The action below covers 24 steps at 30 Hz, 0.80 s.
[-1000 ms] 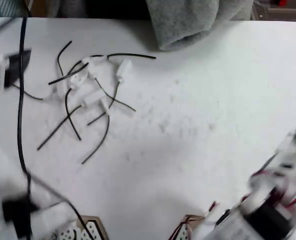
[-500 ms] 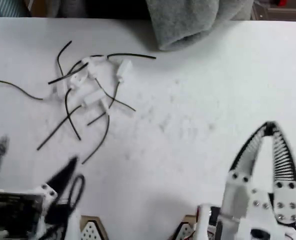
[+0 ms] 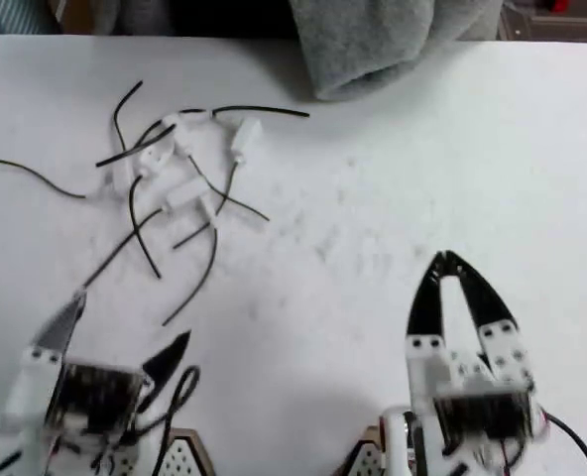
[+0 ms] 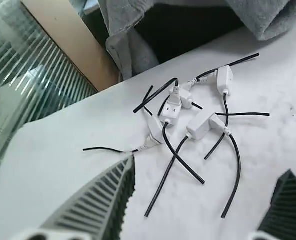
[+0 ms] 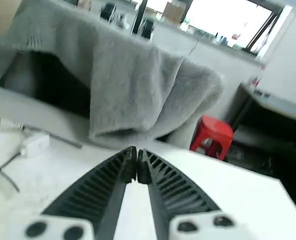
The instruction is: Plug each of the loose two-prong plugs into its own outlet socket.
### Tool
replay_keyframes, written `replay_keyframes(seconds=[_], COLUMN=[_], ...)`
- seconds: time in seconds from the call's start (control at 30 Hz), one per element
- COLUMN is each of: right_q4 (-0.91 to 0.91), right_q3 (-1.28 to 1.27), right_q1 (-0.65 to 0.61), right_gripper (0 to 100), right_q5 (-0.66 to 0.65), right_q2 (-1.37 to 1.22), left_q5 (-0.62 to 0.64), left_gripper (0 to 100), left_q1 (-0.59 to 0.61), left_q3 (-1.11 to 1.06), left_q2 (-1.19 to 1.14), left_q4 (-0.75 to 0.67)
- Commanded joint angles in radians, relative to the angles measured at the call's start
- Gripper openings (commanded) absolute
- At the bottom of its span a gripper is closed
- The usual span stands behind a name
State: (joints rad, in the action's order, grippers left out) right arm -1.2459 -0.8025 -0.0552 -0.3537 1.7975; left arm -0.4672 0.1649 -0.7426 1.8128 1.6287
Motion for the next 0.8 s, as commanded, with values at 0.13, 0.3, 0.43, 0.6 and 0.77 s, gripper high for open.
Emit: replay_keyframes(seconds=[0.13, 0.3, 0.43, 0.6, 0.77], right_q4=[-0.005, -0.007, -0.007, -0.007, -0.013], right_q3=[-0.255, -0.442, -0.554, -0.644, -0.694], right_q1=[-0.005, -0.005, -0.005, -0.005, -0.005], right_gripper=[1.9, 1.9, 1.9, 1.9, 1.9], right_q5=[0.0, 0.0, 0.0, 0.0, 0.0], right_q2=[0.002, 0.002, 0.002, 0.002, 0.002], left_q5=[0.054, 0.055, 0.057, 0.055, 0.055], left_gripper=[41, 41, 36, 17, 10], left_q1=[-0.007, -0.007, 0.058, 0.148, 0.176], left_q3=[-0.313, -0.555, -0.64, -0.647, -0.74], left_q2=[0.004, 0.004, 0.005, 0.005, 0.005], left_q4=[-0.203, -0.239, -0.242, -0.25, -0.336])
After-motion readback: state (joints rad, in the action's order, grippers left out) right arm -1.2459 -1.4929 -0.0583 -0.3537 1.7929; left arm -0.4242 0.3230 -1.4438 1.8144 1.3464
